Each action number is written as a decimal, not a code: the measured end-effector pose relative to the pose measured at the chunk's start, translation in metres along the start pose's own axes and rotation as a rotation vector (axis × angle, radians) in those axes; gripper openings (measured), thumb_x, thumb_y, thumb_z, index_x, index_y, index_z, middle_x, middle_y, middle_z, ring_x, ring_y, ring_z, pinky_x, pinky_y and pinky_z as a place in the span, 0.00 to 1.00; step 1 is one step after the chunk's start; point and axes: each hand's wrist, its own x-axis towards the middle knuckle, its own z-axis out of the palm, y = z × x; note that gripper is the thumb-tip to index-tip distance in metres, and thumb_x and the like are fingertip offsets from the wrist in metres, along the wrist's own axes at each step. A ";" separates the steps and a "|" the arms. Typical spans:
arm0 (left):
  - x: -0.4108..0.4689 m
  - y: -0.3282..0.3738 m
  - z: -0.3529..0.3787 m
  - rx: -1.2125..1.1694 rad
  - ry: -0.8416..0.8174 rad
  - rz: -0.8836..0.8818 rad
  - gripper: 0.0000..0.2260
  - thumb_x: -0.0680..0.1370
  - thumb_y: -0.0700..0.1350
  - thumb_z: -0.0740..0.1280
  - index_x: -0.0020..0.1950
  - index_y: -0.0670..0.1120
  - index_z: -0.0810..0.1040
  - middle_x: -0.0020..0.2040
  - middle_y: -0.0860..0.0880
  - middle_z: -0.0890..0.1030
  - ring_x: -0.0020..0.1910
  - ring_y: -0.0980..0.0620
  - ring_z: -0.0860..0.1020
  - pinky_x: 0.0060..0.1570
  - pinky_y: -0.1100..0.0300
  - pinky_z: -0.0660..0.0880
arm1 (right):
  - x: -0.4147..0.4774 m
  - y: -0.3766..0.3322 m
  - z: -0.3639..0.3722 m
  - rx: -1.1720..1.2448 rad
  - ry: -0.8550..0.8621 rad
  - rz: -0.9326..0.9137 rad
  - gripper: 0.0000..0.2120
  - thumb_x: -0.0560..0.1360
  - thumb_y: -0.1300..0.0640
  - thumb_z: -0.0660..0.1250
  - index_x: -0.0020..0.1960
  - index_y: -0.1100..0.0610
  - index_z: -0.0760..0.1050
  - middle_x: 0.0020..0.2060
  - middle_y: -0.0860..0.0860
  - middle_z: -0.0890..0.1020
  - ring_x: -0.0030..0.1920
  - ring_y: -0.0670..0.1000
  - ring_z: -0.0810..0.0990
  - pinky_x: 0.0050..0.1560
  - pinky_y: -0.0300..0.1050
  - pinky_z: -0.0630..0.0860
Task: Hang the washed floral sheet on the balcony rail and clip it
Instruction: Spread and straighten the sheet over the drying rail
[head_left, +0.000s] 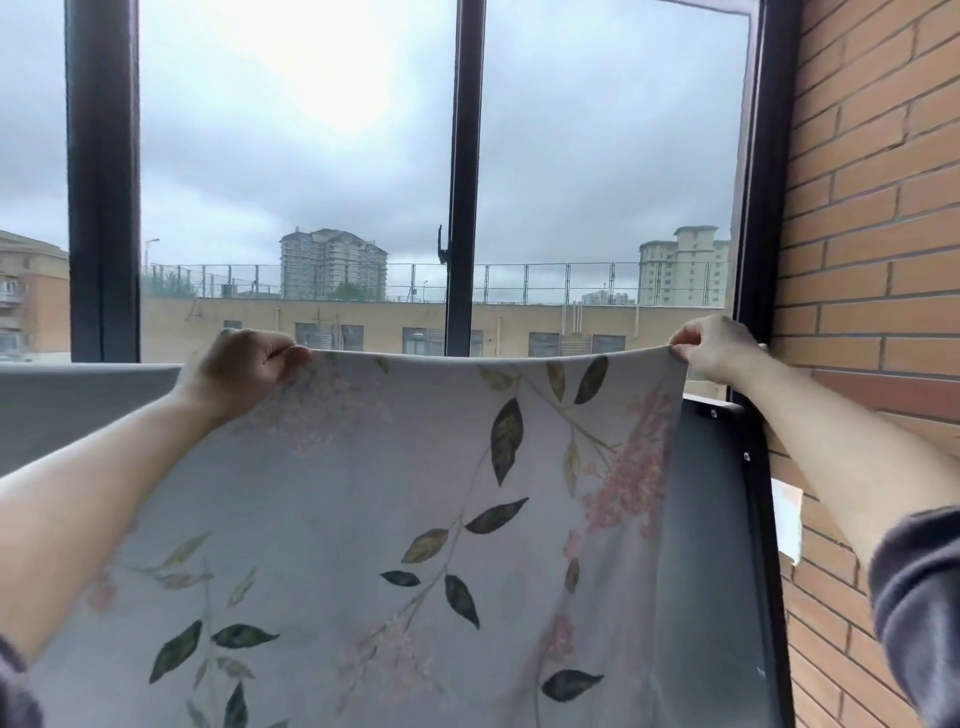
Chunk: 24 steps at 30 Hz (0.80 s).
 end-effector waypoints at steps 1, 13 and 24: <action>0.000 0.003 0.000 -0.001 -0.051 -0.003 0.17 0.79 0.49 0.61 0.30 0.50 0.72 0.28 0.52 0.73 0.35 0.47 0.74 0.40 0.54 0.71 | 0.001 0.000 0.001 -0.063 -0.015 0.000 0.10 0.74 0.55 0.68 0.35 0.47 0.74 0.51 0.51 0.82 0.56 0.56 0.77 0.65 0.55 0.68; -0.013 0.008 -0.004 0.296 -0.249 0.012 0.27 0.77 0.61 0.43 0.54 0.46 0.76 0.55 0.42 0.78 0.52 0.44 0.76 0.52 0.50 0.72 | -0.017 -0.007 0.020 -0.587 -0.040 -0.083 0.09 0.78 0.60 0.59 0.51 0.51 0.76 0.55 0.53 0.79 0.61 0.56 0.73 0.71 0.65 0.46; -0.018 0.027 0.005 0.387 -0.233 0.026 0.18 0.81 0.55 0.49 0.52 0.46 0.74 0.57 0.43 0.78 0.58 0.43 0.74 0.56 0.50 0.67 | -0.037 -0.009 0.048 -0.889 -0.107 -0.253 0.12 0.77 0.63 0.58 0.53 0.51 0.76 0.56 0.52 0.73 0.62 0.55 0.67 0.69 0.70 0.46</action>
